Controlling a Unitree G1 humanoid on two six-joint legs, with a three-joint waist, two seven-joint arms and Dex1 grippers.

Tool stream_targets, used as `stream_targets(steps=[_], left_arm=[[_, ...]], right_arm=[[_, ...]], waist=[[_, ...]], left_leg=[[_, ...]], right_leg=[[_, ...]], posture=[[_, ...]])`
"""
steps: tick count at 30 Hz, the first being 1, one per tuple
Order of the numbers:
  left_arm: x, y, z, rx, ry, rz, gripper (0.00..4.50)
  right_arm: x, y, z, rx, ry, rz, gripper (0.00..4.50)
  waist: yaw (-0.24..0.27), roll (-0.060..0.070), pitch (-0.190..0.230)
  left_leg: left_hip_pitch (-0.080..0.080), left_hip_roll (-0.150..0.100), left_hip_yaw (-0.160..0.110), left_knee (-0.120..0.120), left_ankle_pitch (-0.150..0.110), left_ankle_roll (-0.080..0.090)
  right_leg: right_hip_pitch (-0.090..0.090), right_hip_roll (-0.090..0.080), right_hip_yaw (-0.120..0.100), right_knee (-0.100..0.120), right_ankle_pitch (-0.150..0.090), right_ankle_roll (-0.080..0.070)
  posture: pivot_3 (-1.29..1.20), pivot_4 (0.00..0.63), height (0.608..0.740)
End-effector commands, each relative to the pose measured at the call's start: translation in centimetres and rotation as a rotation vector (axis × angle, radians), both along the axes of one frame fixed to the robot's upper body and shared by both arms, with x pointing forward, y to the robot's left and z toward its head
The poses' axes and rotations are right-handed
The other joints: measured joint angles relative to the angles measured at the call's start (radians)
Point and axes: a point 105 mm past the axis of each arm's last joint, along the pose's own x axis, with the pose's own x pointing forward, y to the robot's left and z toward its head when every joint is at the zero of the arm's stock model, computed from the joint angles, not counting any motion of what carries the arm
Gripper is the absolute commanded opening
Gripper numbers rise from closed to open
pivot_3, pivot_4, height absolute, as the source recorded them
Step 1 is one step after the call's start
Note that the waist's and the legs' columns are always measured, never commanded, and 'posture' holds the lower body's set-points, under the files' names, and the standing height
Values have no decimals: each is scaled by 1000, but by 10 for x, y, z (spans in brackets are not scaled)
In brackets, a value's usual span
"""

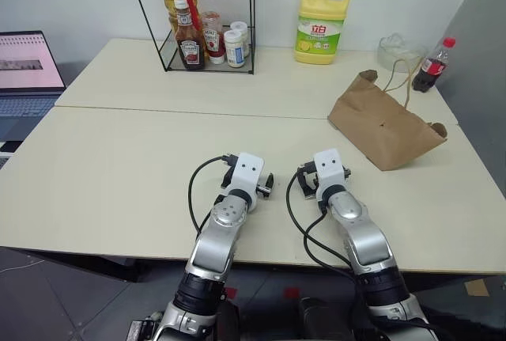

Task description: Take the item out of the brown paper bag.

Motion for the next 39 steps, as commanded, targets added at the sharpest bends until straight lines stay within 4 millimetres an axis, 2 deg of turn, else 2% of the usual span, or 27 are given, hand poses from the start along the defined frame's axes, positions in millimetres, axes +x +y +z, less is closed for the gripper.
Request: stream_targets(steps=[1, 19, 24, 29, 33, 39], left_arm=[[0, 0, 4, -2, -15, 7, 4487], [-1, -6, 5, -22, -9, -11, 4487], [5, -2, 12, -22, -31, -43, 4487], [9, 0, 31, -27, -63, -173, 4487], [8, -4, 57, -38, -94, -371, 4487], [3, -12, 112, -50, -174, -676, 4487]], right_arm=[[0, 0, -2, -8, 10, 6, 4500], [-4, -4, -3, -12, 14, -6, 4500], [-3, -13, 5, -33, -22, -22, 4500], [-7, -19, 17, -41, -43, 14, 4500], [-15, -25, 33, -38, -58, 70, 4500], [-22, -71, 70, -84, -117, 8, 4500]], waist=[[-1, 0, 0], [-4, 0, 0], [-2, 0, 1], [0, 0, 3], [5, 0, 3], [12, 0, 11]], left_leg=[[0, 0, 0, 0, 0, 0], [0, 0, 0, 0, 0, 0], [-1, 0, 0, 0, 0, 0], [-6, 0, 0, 0, 0, 0], [-18, 0, 0, 1, 1, -1], [-20, 0, 0, 1, 2, -4]], right_leg=[[0, 0, 0, 0, 0, 0], [0, 0, 0, 0, 0, 0], [0, 0, 0, -1, 0, 0], [-5, 0, -1, 0, 0, 0], [-18, 0, -1, 2, 3, -5], [-19, 0, -2, 2, 3, -5]], posture=[[0, 150, 740], [0, 150, 740], [0, 150, 740], [0, 150, 740], [0, 150, 740], [0, 150, 740]])
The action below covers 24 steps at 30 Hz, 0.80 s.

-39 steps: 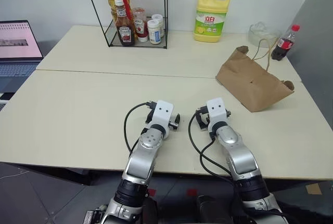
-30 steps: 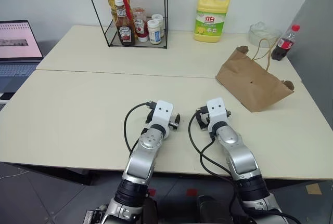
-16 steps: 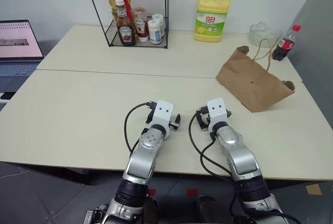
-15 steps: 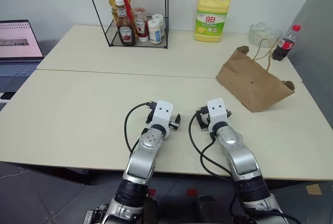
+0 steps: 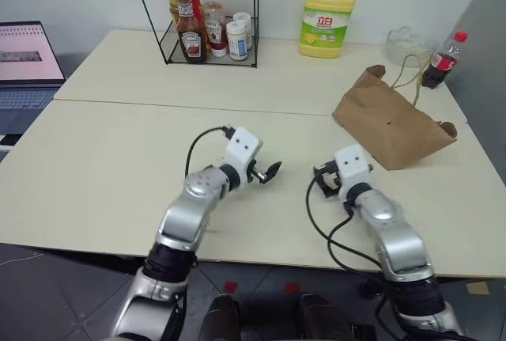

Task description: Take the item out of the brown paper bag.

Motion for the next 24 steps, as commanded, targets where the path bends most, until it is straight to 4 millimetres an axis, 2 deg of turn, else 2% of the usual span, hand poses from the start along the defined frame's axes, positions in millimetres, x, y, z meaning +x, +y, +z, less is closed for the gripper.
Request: stream_targets(steps=[1, 5, 9, 13, 18, 24], left_arm=[[-9, -12, 39, -52, -85, -176, 4487], [-18, -18, 66, -80, -92, -348, 4487], [-17, -20, 79, -87, -106, -419, 4487], [-16, -24, 89, -86, -121, -473, 4487], [-13, -27, 101, -87, -151, -502, 4487], [-15, -32, 108, -69, -170, -552, 4487]], right_arm=[[-5, -19, 33, 10, -82, -23, 4500], [-13, -45, 63, -39, -142, -46, 4500], [-15, -63, 88, -45, -190, -78, 4500], [-13, -80, 102, -62, -217, -117, 4500], [1, -98, 114, -69, -196, -132, 4500], [28, -115, 125, -57, -119, -72, 4500]], waist=[[0, 0, 1], [0, 0, 7], [-1, 0, 8], [-1, -1, 9], [-1, 0, 10], [-1, 1, 11]], left_leg=[[0, 0, 0, 0, -1, 1], [0, 0, 0, 0, -2, 3], [0, 0, 0, 1, -2, 3], [0, 0, 0, 1, -2, 3], [0, 0, 0, 2, -2, 3], [0, 0, 1, 2, -2, 4]], right_leg=[[0, 0, 0, 0, 0, 0], [0, 0, 0, 0, 0, 0], [0, 0, 0, 0, 0, 0], [0, 0, 0, 0, 0, 0], [0, 0, 0, 1, 0, 0], [0, 0, 0, 1, 0, 0]], posture=[[0, 150, 740], [0, 150, 740], [0, 150, 740], [0, 150, 740], [0, 150, 740], [0, 150, 740]])
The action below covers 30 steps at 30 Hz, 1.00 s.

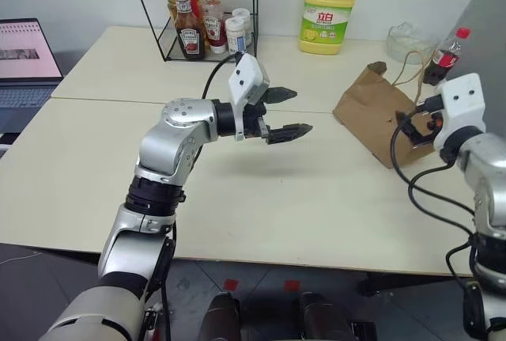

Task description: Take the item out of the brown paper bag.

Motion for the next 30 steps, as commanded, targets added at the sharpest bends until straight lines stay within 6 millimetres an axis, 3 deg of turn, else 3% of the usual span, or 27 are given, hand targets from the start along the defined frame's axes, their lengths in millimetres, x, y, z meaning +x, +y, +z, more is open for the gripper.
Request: stream_targets(steps=[1, 16, 30], left_arm=[[-5, -5, 17, -12, -66, -38, 4487], [-5, -4, 26, -23, -92, -23, 4487], [-4, -1, 27, -18, -105, -6, 4487]], right_arm=[[11, -6, 18, 4, -21, 43, 4500], [68, -15, 50, 160, -97, 45, 4500], [91, -25, 55, 344, -102, -37, 4500]], waist=[[0, 0, 0], [-1, 3, 2], [-2, 4, 2]], left_leg=[[0, 0, 0, 0, 0, 0], [0, 0, 1, 1, 2, -3], [0, 0, 3, 1, 2, -4]], right_leg=[[0, 0, 0, 0, 0, 0], [0, 0, 1, 1, 0, 0], [0, -1, 1, 1, 0, 0]], posture=[[0, 150, 740], [0, 150, 740], [0, 150, 740]])
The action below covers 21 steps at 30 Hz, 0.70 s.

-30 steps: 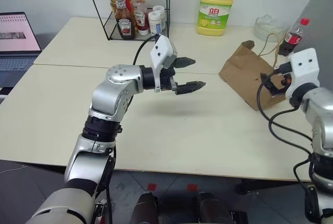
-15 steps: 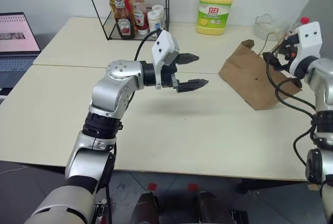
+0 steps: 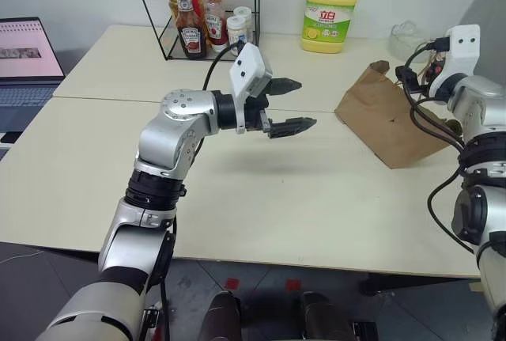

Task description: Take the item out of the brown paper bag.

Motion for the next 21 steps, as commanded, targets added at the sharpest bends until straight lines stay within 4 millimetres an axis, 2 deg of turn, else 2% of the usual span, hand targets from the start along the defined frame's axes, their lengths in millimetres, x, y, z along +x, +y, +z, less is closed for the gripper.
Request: stream_targets(steps=[1, 13, 19, 20, 21], left_arm=[[-5, 0, 17, -14, -63, -8, 4487], [-6, 1, 18, -15, -67, -7, 4487], [-6, 1, 18, -16, -68, -6, 4487], [-6, 1, 18, -16, -68, -6, 4500], [-6, 2, 18, -15, -68, -7, 4500]], right_arm=[[0, -3, 23, 47, -83, -9, 4500], [4, 16, 32, 211, -110, 105, 4500], [5, 15, 29, 226, -112, 104, 4500], [5, 14, 30, 228, -115, 103, 4103], [4, 14, 30, 229, -117, 103, 3949]], waist=[[0, 0, 0], [-1, 0, 0], [-2, 0, 0], [-2, 0, 0], [-3, 0, 0]], left_leg=[[0, 0, 0, 0, 0, 0], [0, 0, 0, 0, 0, 0], [0, 0, 0, 0, 0, 0], [0, 0, 0, 0, 0, 0], [0, 0, 0, 0, 0, 0]], right_leg=[[0, 0, 0, 0, 0, 0], [0, 0, 0, 1, 0, 0], [0, 0, 0, 1, 0, 0], [0, 0, 0, 1, 0, 0], [0, 0, 0, 1, 0, 0]], posture=[[0, 150, 740], [0, 150, 740], [0, 150, 740], [0, 150, 740], [0, 150, 740]])
